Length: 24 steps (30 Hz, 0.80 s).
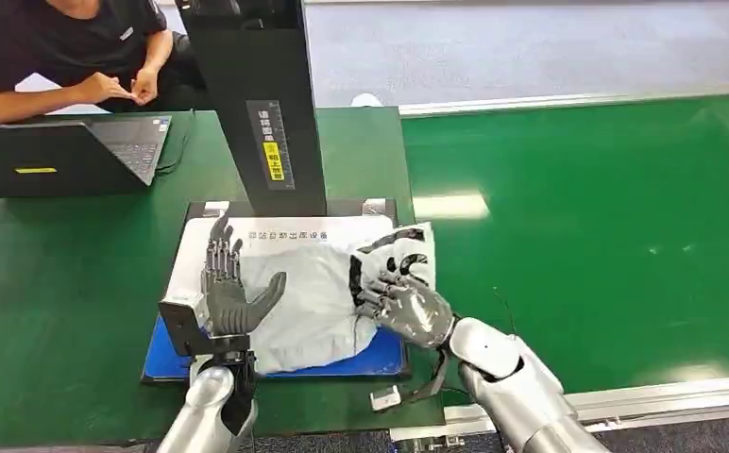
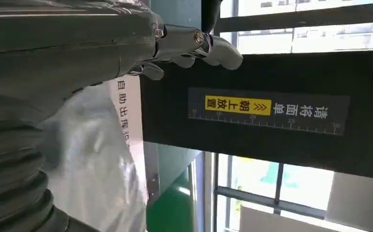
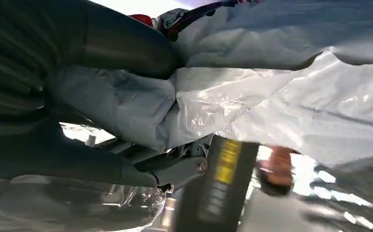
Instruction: Moved the parcel from conveyor to table for the left to box.
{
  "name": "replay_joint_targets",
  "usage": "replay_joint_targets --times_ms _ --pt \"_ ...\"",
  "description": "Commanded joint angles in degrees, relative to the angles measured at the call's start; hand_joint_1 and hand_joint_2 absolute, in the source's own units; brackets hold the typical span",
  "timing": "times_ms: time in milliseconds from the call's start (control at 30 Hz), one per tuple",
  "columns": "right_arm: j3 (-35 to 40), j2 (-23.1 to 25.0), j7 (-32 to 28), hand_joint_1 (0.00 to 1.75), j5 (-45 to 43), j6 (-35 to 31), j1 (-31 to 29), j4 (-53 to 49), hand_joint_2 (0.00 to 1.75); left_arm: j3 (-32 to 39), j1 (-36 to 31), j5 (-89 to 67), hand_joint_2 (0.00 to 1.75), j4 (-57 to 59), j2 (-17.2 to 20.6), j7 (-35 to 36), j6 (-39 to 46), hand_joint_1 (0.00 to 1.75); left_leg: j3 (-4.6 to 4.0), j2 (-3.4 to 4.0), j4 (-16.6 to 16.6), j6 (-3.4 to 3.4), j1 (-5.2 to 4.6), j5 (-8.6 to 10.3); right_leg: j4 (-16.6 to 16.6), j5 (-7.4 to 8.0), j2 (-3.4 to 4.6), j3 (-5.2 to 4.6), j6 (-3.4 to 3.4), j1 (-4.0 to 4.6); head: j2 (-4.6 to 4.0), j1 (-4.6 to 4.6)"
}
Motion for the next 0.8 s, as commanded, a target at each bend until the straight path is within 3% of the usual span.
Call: replay_joint_targets --times_ms 33,567,667,700,733,767,800 --pt "2.6 3.6 -1.4 1.75 0.1 0.0 -2.0 2.3 1.75 -1.8 -1.7 0.9 1.75 3.9 1.9 0.1 0.5 0.0 0.09 0.06 -0.1 -0.05 -0.03 0.02 0.0 0.03 0.04 0.0 -0.14 -0.01 0.0 -0.02" --pt "5.0 3.3 -1.8 1.75 -0.6 0.0 -3.7 2.1 1.75 -2.3 -2.0 1.0 1.75 4.2 2.1 0.1 0.1 0.0 0.05 0.04 -0.1 -0.08 -0.03 0.08 0.0 0.06 0.02 -0.02 -0.15 -0.03 0.0 0.0" --pt "4.7 3.9 0.5 1.75 3.2 0.0 -3.2 0.4 1.75 -2.8 -1.9 1.0 1.75 4.1 2.1 0.1 0.1 0.0 0.02 0.02 0.0 -0.06 -0.02 0.07 0.0 0.04 0.0 -0.02 -0.1 -0.02 0.0 0.0" --pt "4.6 3.9 1.5 1.38 3.7 0.0 -3.2 0.5 1.75 -2.9 -1.9 1.1 1.75 4.1 2.1 0.1 0.1 0.0 0.04 0.0 0.0 -0.07 -0.02 0.08 0.0 0.05 -0.02 -0.01 -0.14 -0.01 0.0 0.0" --pt "5.5 3.6 4.6 0.16 5.4 0.0 -3.8 1.3 1.75 -3.0 -1.7 1.1 1.75 3.7 2.1 0.1 0.3 0.0 0.05 0.0 -0.1 -0.08 -0.03 0.08 0.0 0.05 -0.02 -0.02 -0.17 -0.02 0.0 0.0" --pt "5.4 3.7 5.6 0.0 4.6 0.0 -4.2 2.4 1.75 -3.0 -1.4 1.2 1.75 3.5 2.1 0.1 0.3 0.0 0.02 0.01 0.0 -0.06 -0.01 0.07 0.0 0.04 0.0 -0.01 -0.11 -0.01 0.0 0.0" --pt "5.0 4.0 7.6 0.0 4.1 0.0 -4.7 4.9 0.0 -2.7 -1.0 1.2 1.75 2.9 2.2 0.1 0.5 0.0 0.05 0.04 0.0 -0.07 -0.03 0.08 0.0 0.06 0.02 -0.03 -0.15 -0.02 0.0 0.0"
